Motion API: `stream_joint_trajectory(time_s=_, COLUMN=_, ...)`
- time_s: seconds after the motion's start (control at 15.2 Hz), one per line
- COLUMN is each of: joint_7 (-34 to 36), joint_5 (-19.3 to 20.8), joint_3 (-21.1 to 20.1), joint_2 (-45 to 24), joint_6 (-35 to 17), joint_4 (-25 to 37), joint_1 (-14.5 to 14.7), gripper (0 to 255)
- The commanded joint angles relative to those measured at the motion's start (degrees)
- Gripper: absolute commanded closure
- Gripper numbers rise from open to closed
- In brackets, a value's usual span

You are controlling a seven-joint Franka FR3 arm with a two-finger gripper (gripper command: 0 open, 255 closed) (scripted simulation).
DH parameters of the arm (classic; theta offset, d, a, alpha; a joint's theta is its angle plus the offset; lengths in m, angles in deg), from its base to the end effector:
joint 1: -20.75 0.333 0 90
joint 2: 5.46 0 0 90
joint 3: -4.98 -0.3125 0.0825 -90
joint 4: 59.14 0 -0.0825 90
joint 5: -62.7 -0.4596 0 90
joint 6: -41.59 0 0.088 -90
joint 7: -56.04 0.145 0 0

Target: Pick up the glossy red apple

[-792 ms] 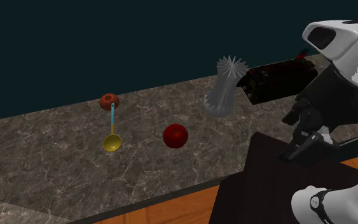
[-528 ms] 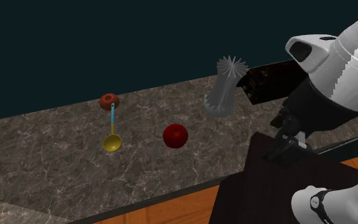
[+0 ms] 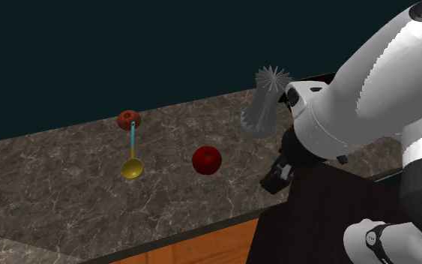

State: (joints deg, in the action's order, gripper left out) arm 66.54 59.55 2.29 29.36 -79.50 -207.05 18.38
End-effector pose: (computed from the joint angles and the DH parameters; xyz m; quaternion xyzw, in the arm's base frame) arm 0.4518 0.0049 0.4007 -0.9921 0.1042 -0.0684 0.0173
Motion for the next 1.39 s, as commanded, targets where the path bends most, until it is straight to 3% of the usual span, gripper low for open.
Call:
stream_joint_trajectory(time_s=0.0, joint_7=2.42, joint_5=0.59, joint_3=-1.52, joint_2=-3.28, joint_6=-6.02, joint_4=-1.20, joint_1=-0.55, gripper=0)
stream_joint_trajectory(time_s=0.4, joint_7=10.16, joint_5=5.48, joint_3=-5.26, joint_2=-15.59, joint_6=-22.14, joint_4=-1.53, joint_1=-4.26, gripper=0)
stream_joint_trajectory(time_s=0.66, joint_7=18.58, joint_5=13.07, joint_3=-8.14, joint_2=-25.05, joint_6=-31.31, joint_4=0.64, joint_1=-8.34, gripper=0)
stream_joint_trajectory(time_s=0.99, joint_7=35.95, joint_5=31.35, joint_3=-9.32, joint_2=-37.49, joint_6=-38.84, joint_4=6.55, joint_1=-12.64, gripper=0)
stream_joint_trajectory(time_s=1.32, joint_7=54.37, joint_5=50.20, joint_3=-3.50, joint_2=-49.36, joint_6=-41.76, joint_4=15.72, joint_1=-9.86, gripper=0)
